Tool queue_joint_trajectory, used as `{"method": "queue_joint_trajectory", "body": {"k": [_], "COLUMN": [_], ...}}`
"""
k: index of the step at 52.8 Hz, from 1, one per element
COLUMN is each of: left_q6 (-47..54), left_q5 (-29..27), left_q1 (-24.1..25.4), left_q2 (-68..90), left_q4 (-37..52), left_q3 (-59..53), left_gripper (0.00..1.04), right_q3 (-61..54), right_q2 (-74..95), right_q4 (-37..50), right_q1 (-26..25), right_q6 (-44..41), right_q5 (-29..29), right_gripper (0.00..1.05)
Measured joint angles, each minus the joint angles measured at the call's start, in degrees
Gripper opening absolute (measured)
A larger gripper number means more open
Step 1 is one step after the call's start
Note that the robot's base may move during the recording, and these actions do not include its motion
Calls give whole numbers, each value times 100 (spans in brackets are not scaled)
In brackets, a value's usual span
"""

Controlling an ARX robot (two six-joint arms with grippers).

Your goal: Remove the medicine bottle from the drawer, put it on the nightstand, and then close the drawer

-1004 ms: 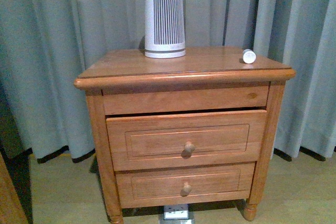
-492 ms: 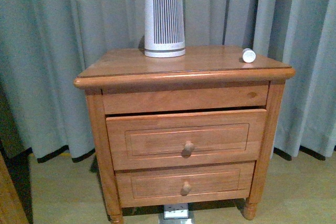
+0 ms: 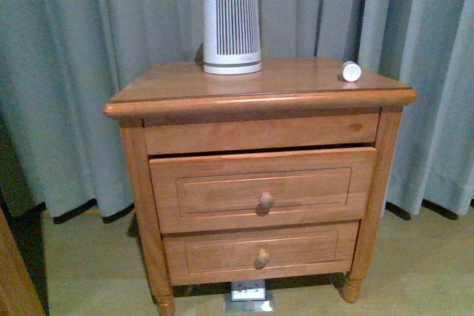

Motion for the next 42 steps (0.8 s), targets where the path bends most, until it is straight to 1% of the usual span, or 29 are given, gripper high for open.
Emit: {"method": "queue_joint_trajectory", "body": {"k": [9, 10, 14, 42], "left_q6": [0, 0, 0, 0], "left_q5": [0, 0, 0, 0], "left_q1": [0, -2, 0, -2], "left_q2": [0, 0, 0, 0], "left_q4": [0, 0, 0, 0], "left_q3": [0, 0, 0, 0], "left_gripper": [98, 98, 98, 98], "right_q3": [0, 0, 0, 0], "right_q2": [0, 0, 0, 0], "right_q4": [0, 0, 0, 0], "right_q1": [0, 0, 0, 0], "right_q6": [0, 0, 0, 0], "right_q5": [0, 0, 0, 0], "right_gripper": [98, 99, 97, 98]}}
